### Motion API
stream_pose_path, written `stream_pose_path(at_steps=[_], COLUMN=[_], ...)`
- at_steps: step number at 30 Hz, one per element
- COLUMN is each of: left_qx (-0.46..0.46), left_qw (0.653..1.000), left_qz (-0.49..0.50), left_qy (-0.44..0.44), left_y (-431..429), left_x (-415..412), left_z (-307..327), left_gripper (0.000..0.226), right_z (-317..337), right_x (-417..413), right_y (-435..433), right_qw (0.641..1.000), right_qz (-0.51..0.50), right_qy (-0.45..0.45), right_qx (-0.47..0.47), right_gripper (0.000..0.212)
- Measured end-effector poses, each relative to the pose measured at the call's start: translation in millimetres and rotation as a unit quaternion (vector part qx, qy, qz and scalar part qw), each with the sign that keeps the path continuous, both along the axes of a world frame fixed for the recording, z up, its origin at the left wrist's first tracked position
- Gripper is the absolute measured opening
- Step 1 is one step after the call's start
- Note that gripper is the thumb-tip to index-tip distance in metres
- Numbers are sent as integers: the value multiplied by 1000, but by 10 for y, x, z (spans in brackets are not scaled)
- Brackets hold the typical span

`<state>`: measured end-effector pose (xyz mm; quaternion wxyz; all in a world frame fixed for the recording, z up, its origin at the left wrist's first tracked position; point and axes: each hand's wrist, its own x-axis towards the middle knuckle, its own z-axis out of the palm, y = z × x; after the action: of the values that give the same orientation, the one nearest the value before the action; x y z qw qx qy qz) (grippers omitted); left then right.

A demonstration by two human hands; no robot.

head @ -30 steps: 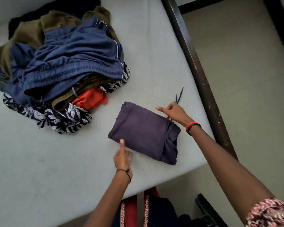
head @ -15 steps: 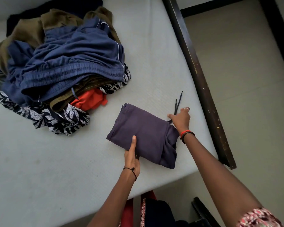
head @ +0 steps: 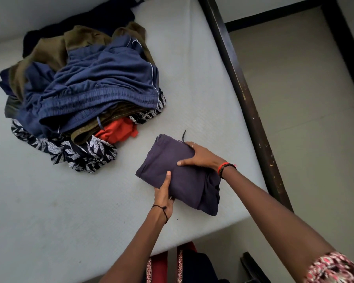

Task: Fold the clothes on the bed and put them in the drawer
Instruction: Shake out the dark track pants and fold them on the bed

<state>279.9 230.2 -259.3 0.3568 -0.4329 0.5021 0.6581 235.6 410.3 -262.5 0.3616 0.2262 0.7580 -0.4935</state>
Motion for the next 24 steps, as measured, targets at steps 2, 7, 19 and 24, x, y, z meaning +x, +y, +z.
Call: stream_pose_path(at_steps=[2, 7, 19, 24], left_qx=[4, -46, -3, -16], left_qw=[1000, 999, 980, 966], left_qz=[6, -6, -112, -143], left_qy=[-14, -2, 167, 216], left_y=[17, 100, 1221, 1792], left_x=[-51, -282, -1933, -2827], left_z=[65, 304, 634, 460], left_gripper=[67, 47, 35, 41], right_z=[7, 70, 390, 316], right_x=[2, -22, -1063, -1978], right_y=[-8, 61, 1099, 1680], right_qw=[1000, 997, 927, 925], right_qz=[6, -73, -348, -340], right_qy=[10, 34, 131, 170], right_qx=[8, -13, -52, -16], right_gripper=[87, 76, 44, 69])
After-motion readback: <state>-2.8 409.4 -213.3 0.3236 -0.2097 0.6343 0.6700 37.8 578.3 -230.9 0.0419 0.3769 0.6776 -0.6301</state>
